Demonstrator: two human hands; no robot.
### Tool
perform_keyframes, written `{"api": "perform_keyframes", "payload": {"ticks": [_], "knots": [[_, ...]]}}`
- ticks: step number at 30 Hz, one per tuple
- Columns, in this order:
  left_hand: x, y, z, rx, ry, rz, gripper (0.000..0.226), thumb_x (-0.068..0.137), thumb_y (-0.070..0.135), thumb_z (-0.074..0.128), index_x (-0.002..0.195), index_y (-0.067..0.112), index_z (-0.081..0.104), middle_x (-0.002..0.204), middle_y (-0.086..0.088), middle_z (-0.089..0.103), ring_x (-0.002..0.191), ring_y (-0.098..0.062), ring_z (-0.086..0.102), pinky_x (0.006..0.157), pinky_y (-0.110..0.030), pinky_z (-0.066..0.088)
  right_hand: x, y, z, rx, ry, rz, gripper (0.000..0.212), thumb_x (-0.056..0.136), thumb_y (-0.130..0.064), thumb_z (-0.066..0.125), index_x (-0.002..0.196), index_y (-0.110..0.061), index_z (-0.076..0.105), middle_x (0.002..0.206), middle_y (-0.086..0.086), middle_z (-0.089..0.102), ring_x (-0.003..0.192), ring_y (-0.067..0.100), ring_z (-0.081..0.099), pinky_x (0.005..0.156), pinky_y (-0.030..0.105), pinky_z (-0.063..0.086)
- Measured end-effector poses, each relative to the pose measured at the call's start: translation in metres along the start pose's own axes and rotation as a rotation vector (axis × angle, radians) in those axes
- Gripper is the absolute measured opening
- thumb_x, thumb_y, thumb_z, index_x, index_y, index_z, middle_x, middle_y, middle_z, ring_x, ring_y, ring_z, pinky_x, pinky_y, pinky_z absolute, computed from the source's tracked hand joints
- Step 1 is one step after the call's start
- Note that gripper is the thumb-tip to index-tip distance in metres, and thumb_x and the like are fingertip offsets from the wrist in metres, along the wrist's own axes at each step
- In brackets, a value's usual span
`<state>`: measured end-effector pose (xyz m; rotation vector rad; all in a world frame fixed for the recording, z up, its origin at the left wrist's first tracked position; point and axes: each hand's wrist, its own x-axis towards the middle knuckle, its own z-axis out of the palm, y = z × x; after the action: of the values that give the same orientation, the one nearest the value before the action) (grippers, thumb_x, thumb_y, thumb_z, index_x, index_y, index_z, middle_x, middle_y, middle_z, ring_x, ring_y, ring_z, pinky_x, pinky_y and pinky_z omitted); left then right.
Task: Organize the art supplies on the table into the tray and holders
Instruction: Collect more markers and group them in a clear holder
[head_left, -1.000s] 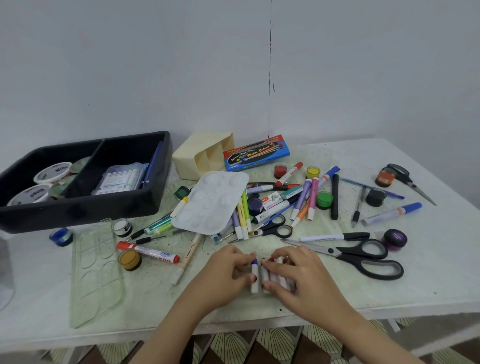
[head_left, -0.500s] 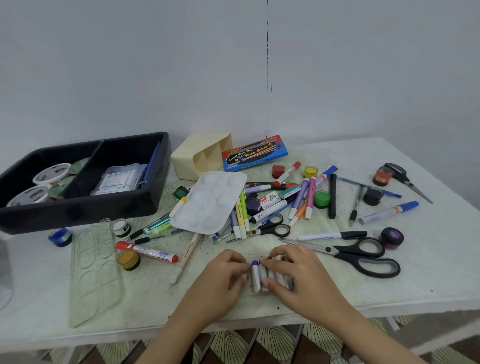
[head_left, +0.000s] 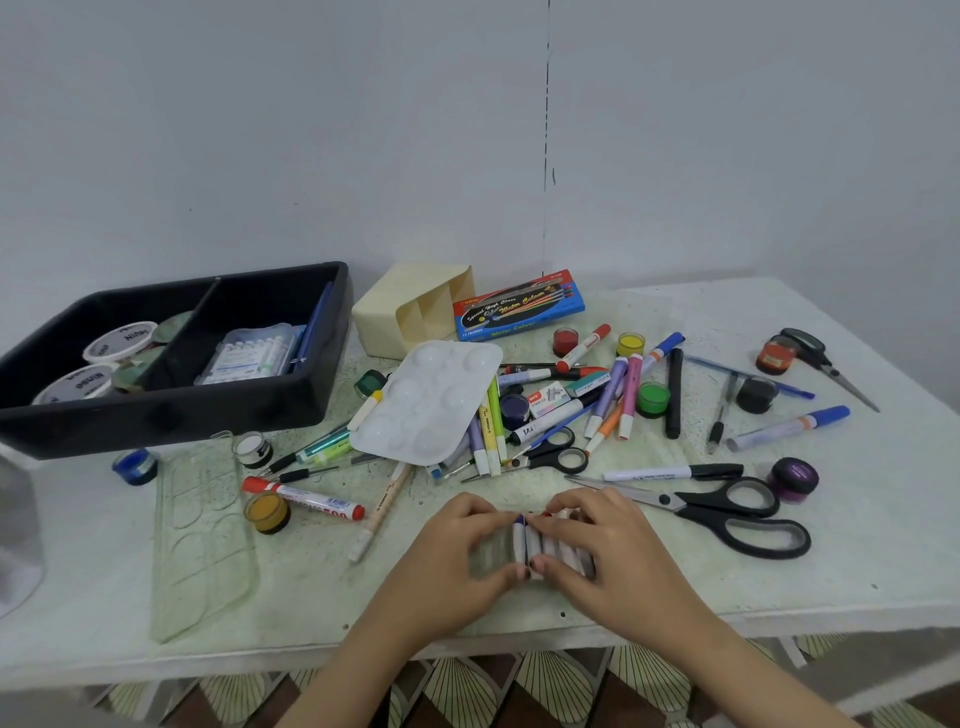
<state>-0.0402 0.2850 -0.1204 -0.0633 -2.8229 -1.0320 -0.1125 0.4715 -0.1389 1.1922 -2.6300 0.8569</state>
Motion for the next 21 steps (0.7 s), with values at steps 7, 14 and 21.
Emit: {"api": "perform_keyframes", "payload": {"ticks": [7,14,21], "knots": [[0.003,0.000,-0.002,0.034,-0.050,0.010,0.053,0.080,0.052,0.064,0.129,0.034,0.054,0.104,0.025,0.043,0.099,0.010,0.042,0.082,-0.009,0.037,0.002,0.000,-0.001,0.012,-0.003,-0.003,0.040,0.084,-0.057,0.051,0.112,-0.036,0.067,0.104,-0.017,0.055,0.092,0.008,0.049,0.079,0.027,0.043],[0.009,0.001,-0.002,0.028,-0.061,-0.033,0.046,0.081,0.043,0.067,0.125,0.035,0.058,0.100,0.023,0.044,0.093,0.008,0.045,0.077,-0.010,0.035,0.003,0.001,-0.003,0.021,-0.019,-0.012,0.040,0.084,-0.057,0.051,0.113,-0.035,0.067,0.104,-0.017,0.054,0.092,0.006,0.047,0.078,0.025,0.042],[0.018,0.008,-0.001,0.064,-0.080,-0.081,0.049,0.079,0.037,0.070,0.126,0.034,0.056,0.102,0.013,0.044,0.094,-0.002,0.047,0.083,-0.019,0.041,0.006,0.004,-0.005,0.034,-0.050,-0.023,0.039,0.083,-0.054,0.055,0.114,-0.033,0.066,0.106,-0.017,0.054,0.093,0.001,0.042,0.081,0.018,0.034]]}}
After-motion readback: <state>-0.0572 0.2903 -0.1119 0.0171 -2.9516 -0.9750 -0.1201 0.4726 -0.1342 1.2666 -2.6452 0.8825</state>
